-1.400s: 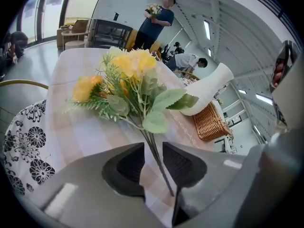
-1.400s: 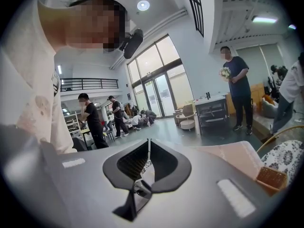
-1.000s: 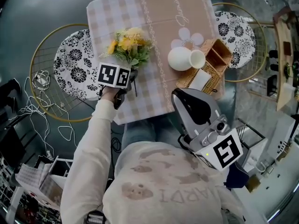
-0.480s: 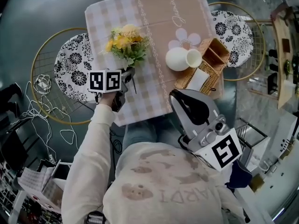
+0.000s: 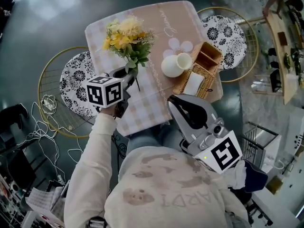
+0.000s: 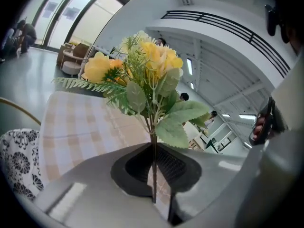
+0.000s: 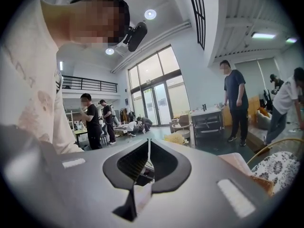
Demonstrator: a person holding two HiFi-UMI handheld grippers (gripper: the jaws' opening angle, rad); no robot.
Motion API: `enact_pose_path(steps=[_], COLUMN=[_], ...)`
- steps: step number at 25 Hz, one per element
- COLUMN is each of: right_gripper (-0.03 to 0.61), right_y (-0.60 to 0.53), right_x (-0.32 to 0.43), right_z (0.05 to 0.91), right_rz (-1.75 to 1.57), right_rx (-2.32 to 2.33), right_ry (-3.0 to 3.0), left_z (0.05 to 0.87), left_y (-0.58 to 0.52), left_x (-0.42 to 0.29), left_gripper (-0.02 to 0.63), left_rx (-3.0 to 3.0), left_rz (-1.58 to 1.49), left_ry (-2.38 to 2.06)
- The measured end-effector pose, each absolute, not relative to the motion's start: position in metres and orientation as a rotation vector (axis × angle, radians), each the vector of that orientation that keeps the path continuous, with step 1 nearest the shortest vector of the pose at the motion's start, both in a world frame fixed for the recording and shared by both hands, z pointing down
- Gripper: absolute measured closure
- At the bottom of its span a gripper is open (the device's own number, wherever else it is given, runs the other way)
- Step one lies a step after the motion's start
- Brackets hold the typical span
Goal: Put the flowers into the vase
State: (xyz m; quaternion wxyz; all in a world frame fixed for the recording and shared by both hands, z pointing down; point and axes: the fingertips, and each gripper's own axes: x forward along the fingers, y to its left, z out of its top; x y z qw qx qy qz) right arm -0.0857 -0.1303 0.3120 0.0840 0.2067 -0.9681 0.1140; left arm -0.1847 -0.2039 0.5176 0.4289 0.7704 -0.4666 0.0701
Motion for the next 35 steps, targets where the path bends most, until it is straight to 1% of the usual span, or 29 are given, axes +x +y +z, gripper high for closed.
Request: enact_pose_path(steps=[9,20,27,35], right_gripper=[0.538,0.538,0.538,0.538], right_y=[-0.124,-0.127,-0.137,-0.154], right_x=[-0.052,-0.009,0.009,0.028], right_z=[0.294,0.28,0.28,0.282], right_rz=[0.313,0.264,0.255,0.269], right_rx=[0.775,0.875,0.889,0.902], right_ry=[-2.909,-2.911,-2.9,-2.881], left_z=[0.42,0.349,0.34,0.372], left_y=[-0.242,-0.267,-0.278,-0.281], left_x=[-0.143,-0.083,-0.056,-0.037], left_gripper=[0.591,0.591,0.589,0.589], left_rx=[2.227,2.465,2.6,2.641], left_rz=[0.089,-0.064,-0.082,0.009], left_ry=[-1.186,-1.182,-1.241,-1.301])
